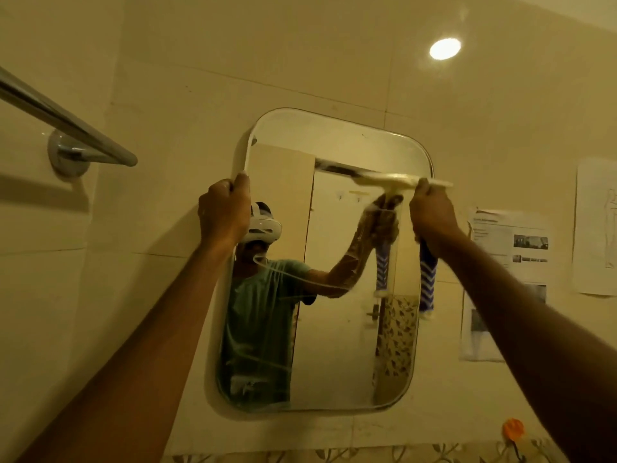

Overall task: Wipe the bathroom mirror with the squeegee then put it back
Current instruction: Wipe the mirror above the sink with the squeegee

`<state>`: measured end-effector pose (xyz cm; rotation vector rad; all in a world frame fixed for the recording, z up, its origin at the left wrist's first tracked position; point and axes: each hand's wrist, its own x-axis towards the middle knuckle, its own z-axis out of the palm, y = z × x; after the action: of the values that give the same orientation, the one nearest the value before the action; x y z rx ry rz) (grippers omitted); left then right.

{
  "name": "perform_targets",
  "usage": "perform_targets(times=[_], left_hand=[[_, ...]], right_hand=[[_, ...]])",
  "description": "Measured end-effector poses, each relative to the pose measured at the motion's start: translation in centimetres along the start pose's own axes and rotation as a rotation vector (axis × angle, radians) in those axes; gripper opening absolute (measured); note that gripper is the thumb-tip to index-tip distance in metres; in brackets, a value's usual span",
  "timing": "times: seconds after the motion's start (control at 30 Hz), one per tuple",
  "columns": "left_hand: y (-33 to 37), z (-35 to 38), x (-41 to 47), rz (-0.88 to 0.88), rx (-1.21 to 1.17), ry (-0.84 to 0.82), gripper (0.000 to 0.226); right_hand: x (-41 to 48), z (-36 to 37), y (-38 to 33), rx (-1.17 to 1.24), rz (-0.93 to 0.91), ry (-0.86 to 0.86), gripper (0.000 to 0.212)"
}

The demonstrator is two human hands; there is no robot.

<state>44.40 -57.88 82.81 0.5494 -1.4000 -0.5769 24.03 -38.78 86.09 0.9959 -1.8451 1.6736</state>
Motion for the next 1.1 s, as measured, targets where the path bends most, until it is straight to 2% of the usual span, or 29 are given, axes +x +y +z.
perform_targets(times=[0.17,0.27,0.4,0.47,0.6,0.77,0.9,1.0,1.1], left_hand=[[0.0,-0.5,0.2,0.028,0.02,-0.047,0.055],[0.1,-0.6,0.2,0.023,0.004,-0.058,0.055],[0.6,-1.1,0.0,-0.021,-0.017,-0.102,0.052],[0.4,-1.7,0.0,-0.062,-0.061,-0.135,0.05],[-0.5,-2.7,0.3,-0.223,-0.328,-0.234,0.036],[-0.6,-3.0,0.1,-0.251,-0.451,-0.279,0.023],[-0.4,-3.0,-0.4,-0.241,-0.463,-0.278,0.023],[-0.3,-2.5,-0.6,-0.225,-0.436,-0.24,0.028],[-0.1,-1.8,-0.9,-0.199,-0.332,-0.171,0.035]], right_hand=[[3.1,1.0,-3.1,0.051,-0.055,0.018,0.038],[0.9,2.0,-0.4,0.1,-0.095,-0.011,0.043],[-2.3,2.5,3.5,0.065,0.016,-0.037,0.046],[-2.6,1.8,3.6,0.028,0.014,-0.044,0.047],[-5.0,1.2,2.3,-0.122,-0.311,-0.035,0.047],[-11.9,4.3,0.5,-0.525,-0.613,-0.473,0.031],[-13.5,9.2,0.8,-0.656,-0.888,-0.477,0.054],[-13.2,11.5,1.2,-0.717,-0.93,-0.464,0.059],[-12.6,11.7,2.1,-0.688,-0.89,-0.465,0.056]])
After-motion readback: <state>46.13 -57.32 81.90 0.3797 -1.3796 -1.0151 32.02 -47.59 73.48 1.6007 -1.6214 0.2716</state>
